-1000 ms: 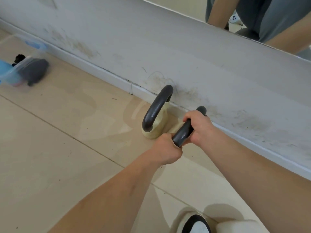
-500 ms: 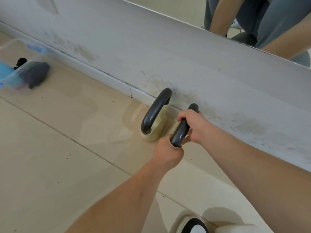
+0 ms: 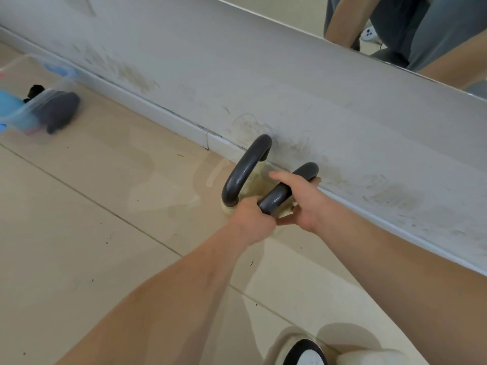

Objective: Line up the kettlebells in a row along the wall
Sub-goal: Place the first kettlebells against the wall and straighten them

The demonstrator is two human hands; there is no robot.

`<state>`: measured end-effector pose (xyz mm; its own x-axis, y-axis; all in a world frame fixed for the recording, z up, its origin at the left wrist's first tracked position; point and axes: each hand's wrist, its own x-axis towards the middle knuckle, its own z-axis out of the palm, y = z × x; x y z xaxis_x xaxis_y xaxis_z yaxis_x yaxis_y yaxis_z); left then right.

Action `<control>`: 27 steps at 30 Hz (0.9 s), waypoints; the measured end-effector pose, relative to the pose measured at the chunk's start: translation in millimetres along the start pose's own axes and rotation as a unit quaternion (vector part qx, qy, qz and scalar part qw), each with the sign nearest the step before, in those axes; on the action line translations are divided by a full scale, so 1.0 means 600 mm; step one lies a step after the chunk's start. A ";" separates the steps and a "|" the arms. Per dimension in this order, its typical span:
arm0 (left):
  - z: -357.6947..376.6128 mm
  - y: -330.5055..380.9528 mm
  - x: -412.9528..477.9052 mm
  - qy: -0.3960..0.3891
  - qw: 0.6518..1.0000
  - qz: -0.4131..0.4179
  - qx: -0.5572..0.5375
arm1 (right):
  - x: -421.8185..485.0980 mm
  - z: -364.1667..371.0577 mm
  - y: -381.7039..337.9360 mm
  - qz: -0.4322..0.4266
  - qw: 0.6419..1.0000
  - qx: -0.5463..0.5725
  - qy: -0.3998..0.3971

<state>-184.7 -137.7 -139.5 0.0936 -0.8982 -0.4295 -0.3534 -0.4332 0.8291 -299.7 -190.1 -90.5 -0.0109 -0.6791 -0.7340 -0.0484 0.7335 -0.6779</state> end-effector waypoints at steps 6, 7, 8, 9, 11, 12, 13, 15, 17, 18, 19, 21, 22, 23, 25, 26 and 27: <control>0.018 -0.005 -0.014 0.005 0.999 0.014 -0.033 | 0.010 0.011 -0.003 -0.017 0.999 -0.017 0.028; 0.022 -0.007 -0.017 0.009 0.999 0.009 -0.039 | 0.010 0.013 -0.006 -0.021 0.999 -0.026 0.024; 0.026 -0.007 -0.021 0.013 0.999 0.004 -0.046 | 0.009 0.015 -0.009 -0.021 0.999 -0.036 0.018; 0.030 -0.007 -0.022 0.016 0.999 0.001 -0.052 | 0.009 0.016 -0.011 -0.021 0.999 -0.043 0.013; 0.034 -0.008 -0.022 0.019 0.998 -0.002 -0.057 | 0.011 0.015 -0.014 -0.019 0.998 -0.057 0.010; 0.035 -0.008 -0.021 0.017 0.998 -0.003 -0.055 | 0.011 0.013 -0.015 -0.018 0.998 -0.063 0.008; 0.035 -0.008 -0.018 0.016 0.998 -0.005 -0.054 | 0.012 0.012 -0.016 -0.018 0.997 -0.069 0.007; 0.034 -0.008 -0.016 0.008 0.999 -0.009 -0.046 | 0.013 0.011 -0.018 -0.016 0.997 -0.080 0.005; 0.035 -0.007 -0.018 -0.004 0.999 -0.013 -0.043 | 0.013 0.012 -0.020 -0.013 0.996 -0.086 0.001; 0.037 -0.007 -0.020 -0.008 0.998 -0.017 -0.052 | 0.013 0.013 -0.021 -0.014 0.996 -0.090 -0.001; 0.038 -0.006 -0.021 -0.010 0.998 -0.022 -0.059 | 0.014 0.013 -0.021 -0.016 0.996 -0.092 0.000; 0.036 -0.005 -0.023 -0.015 0.998 -0.024 -0.063 | 0.013 0.013 -0.020 -0.019 0.996 -0.085 0.006; 0.034 -0.005 -0.024 -0.021 0.998 -0.019 -0.058 | 0.014 0.012 -0.019 -0.019 0.997 -0.081 0.007; 0.032 -0.009 -0.025 -0.024 0.998 -0.017 -0.052 | 0.016 0.010 -0.015 -0.020 0.997 -0.077 0.006; 0.027 -0.021 -0.034 -0.004 0.998 -0.033 -0.046 | 0.018 0.007 -0.007 -0.025 0.998 -0.065 0.001; 0.025 -0.033 -0.040 0.013 0.998 -0.053 -0.036 | 0.019 0.006 -0.002 -0.030 0.998 -0.060 0.003; 0.025 -0.046 -0.047 0.029 0.996 -0.079 -0.019 | 0.018 0.006 0.001 -0.033 0.998 -0.059 0.005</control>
<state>-191.4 -99.0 -155.8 0.1985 -0.8209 -0.5355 -0.2952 -0.5711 0.7660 -296.0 -196.9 -99.0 -0.0139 -0.7269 -0.6866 -0.1661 0.6788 -0.7153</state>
